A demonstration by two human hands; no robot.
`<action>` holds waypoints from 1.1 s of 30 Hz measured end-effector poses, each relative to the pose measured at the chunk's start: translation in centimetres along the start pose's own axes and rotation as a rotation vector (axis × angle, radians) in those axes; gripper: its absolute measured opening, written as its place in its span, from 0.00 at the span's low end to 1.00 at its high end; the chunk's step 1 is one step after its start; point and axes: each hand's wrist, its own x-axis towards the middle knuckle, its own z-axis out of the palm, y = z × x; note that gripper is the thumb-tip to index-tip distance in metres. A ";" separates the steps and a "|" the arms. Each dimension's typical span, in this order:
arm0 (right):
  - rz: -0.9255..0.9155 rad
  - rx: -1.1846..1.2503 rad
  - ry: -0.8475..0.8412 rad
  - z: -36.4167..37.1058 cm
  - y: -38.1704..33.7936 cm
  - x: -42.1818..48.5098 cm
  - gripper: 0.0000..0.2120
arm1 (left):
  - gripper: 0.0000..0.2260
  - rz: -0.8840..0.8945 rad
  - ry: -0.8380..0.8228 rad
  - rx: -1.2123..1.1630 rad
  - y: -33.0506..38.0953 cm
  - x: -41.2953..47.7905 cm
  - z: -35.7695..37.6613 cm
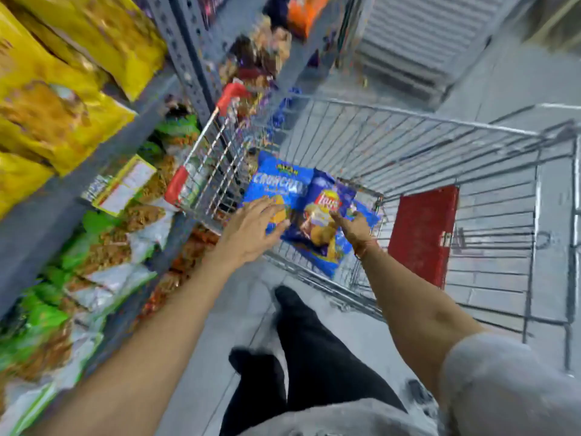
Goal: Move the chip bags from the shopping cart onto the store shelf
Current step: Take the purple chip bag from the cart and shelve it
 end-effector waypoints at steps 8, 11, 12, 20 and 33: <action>0.257 0.314 -0.173 2.6 0.8 1.2 0.22 | 0.25 -0.072 0.048 0.052 -0.1 -0.5 0.7; 0.263 0.402 -0.149 4.1 2.1 2.9 0.33 | 0.24 -0.091 0.086 0.062 -0.2 -0.6 0.8; 0.278 0.401 -0.144 4.3 1.9 2.9 0.31 | 0.24 -0.089 0.091 0.067 -0.2 -0.7 0.8; 0.308 0.457 -0.192 4.6 -1.4 1.8 0.33 | 0.25 -0.109 0.103 0.087 0.5 -0.9 0.3; -0.098 0.550 -0.116 -0.2 -10.0 -4.2 0.27 | 0.24 -0.138 0.132 0.017 1.7 -2.2 -4.9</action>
